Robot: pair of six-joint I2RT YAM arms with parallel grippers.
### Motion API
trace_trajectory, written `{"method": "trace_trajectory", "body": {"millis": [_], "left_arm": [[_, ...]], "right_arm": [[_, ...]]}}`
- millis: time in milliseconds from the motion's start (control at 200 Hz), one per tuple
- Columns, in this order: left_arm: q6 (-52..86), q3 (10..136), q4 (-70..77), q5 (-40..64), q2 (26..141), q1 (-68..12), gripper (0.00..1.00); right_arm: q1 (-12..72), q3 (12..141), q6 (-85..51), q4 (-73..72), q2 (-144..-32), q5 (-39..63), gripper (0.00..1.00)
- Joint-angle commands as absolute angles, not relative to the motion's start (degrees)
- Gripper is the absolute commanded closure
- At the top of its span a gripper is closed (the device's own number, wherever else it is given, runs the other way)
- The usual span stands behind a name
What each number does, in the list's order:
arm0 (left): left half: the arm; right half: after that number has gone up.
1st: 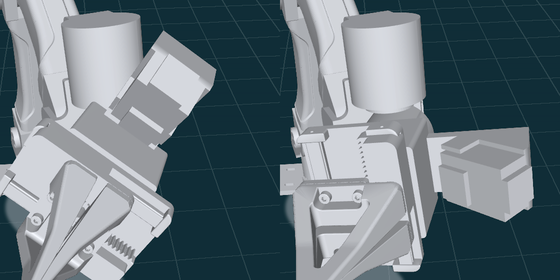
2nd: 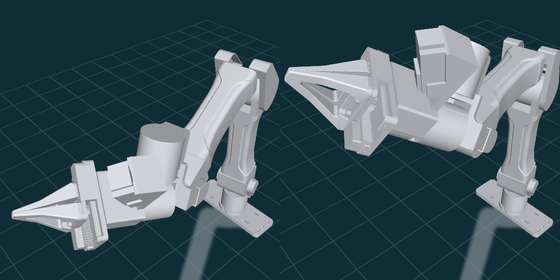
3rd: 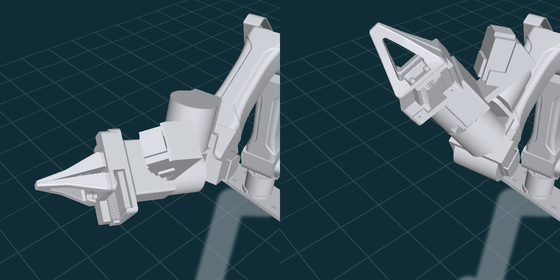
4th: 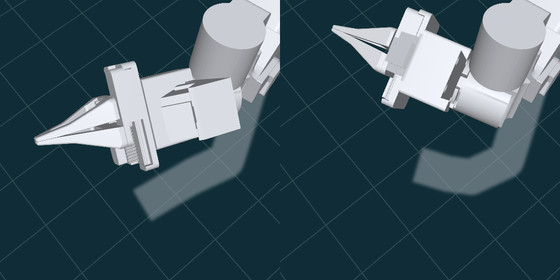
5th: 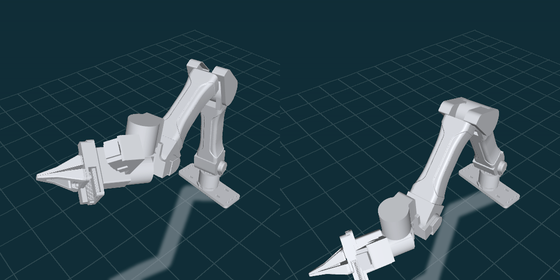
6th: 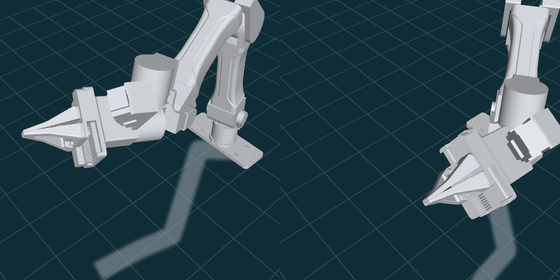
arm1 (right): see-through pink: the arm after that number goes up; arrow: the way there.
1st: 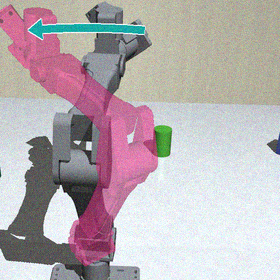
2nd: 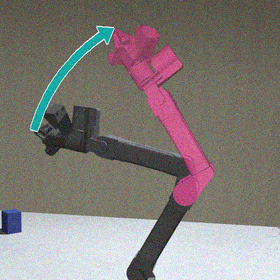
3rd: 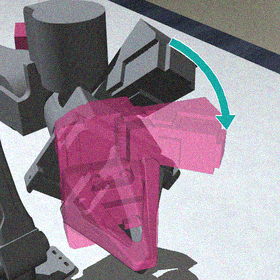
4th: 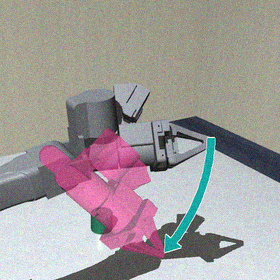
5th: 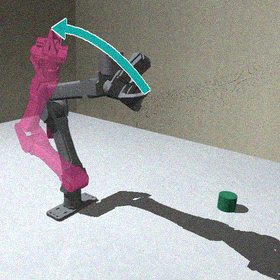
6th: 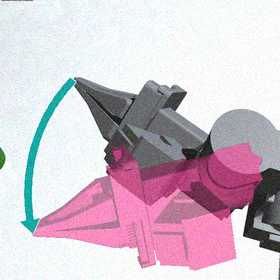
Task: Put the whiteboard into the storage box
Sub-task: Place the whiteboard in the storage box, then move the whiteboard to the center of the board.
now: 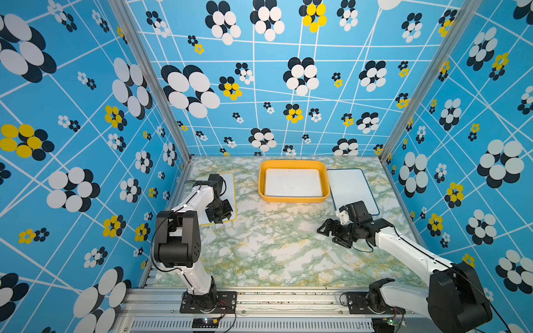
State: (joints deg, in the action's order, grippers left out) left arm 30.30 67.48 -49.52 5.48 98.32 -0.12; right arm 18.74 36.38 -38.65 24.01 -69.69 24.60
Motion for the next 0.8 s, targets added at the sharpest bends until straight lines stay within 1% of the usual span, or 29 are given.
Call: {"method": "trace_trajectory", "body": {"millis": [0, 290, 425, 520, 800], "left_arm": [[32.7, 66.3, -44.1, 1.2, 95.8, 1.0, 0.69], [34.6, 63.2, -40.4, -1.1, 98.3, 1.9, 0.74], [36.7, 61.3, -40.2, -3.4, 99.7, 1.9, 0.79], [37.9, 59.7, -38.8, -3.0, 100.0, 1.9, 0.82], [39.7, 57.1, -38.9, -1.6, 100.3, 1.3, 0.83]], "right_arm": [[20.2, 35.6, -40.8, 21.0, -69.6, 25.1, 0.08], [21.9, 34.1, -42.8, 18.2, -69.6, 24.9, 0.08], [22.3, 33.7, -43.0, 18.1, -69.2, 24.9, 0.08], [22.5, 33.3, -43.2, 17.8, -68.5, 24.9, 0.08], [22.6, 32.5, -43.3, 17.7, -67.9, 25.1, 0.08]]}}
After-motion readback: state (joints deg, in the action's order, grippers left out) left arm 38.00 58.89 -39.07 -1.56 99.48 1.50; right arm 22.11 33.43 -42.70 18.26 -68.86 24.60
